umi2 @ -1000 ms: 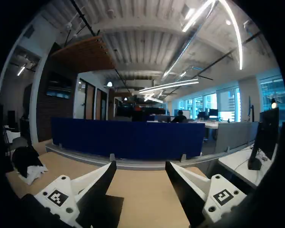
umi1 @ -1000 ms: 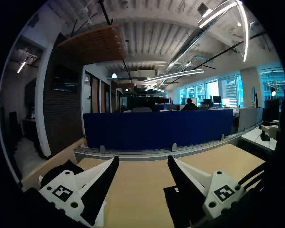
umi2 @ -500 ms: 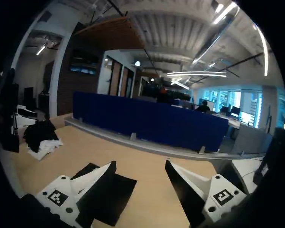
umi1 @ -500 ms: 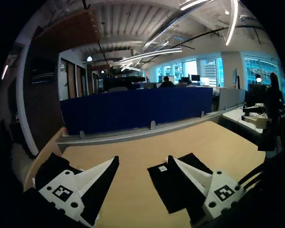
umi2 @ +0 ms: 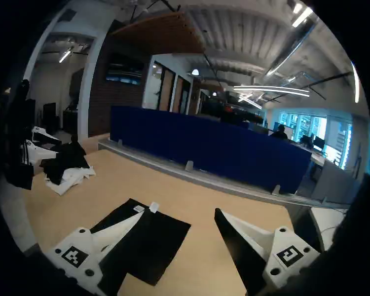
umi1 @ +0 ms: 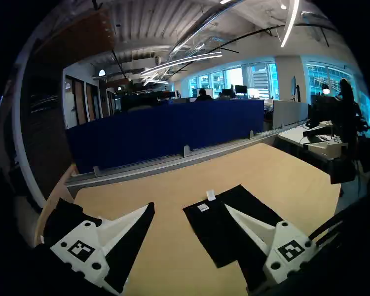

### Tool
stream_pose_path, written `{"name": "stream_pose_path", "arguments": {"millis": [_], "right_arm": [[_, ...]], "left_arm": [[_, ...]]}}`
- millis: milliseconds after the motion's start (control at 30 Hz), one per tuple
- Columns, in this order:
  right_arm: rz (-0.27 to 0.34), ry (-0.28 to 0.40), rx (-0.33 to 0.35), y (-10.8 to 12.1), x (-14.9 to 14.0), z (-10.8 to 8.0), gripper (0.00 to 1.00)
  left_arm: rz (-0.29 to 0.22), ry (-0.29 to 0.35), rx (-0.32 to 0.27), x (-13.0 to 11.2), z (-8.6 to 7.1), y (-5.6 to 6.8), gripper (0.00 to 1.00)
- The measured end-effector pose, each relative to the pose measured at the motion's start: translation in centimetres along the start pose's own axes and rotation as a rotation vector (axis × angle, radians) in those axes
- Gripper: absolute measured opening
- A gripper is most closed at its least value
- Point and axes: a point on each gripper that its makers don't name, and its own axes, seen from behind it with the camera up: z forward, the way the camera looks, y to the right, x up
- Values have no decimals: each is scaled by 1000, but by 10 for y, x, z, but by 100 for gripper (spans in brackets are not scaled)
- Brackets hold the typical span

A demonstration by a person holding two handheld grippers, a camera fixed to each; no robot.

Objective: Fold towel

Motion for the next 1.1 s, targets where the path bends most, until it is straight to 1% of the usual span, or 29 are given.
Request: {"name": "stream_pose_path", "arguments": {"millis": [233,400,600,900,1100], "right_arm": [[-11,-20,12,-10,-23,8,100],[-19,-36,26,-16,-41,14,100],[-32,-72,42,-24,-69,23,100],[-34,-133,73,-38,-115,36,100],[-52,-172,85,-44,-144,43,100]], "left_arm": [[11,-30,-36,-24,9,15,95],[13,-56,-51,-44,17,24,95],[11,-93,-74,-72,28,35,95],[48,-160,-99,-114,44,48,95],[70,-198,-122,-141,54,59,95]]}}
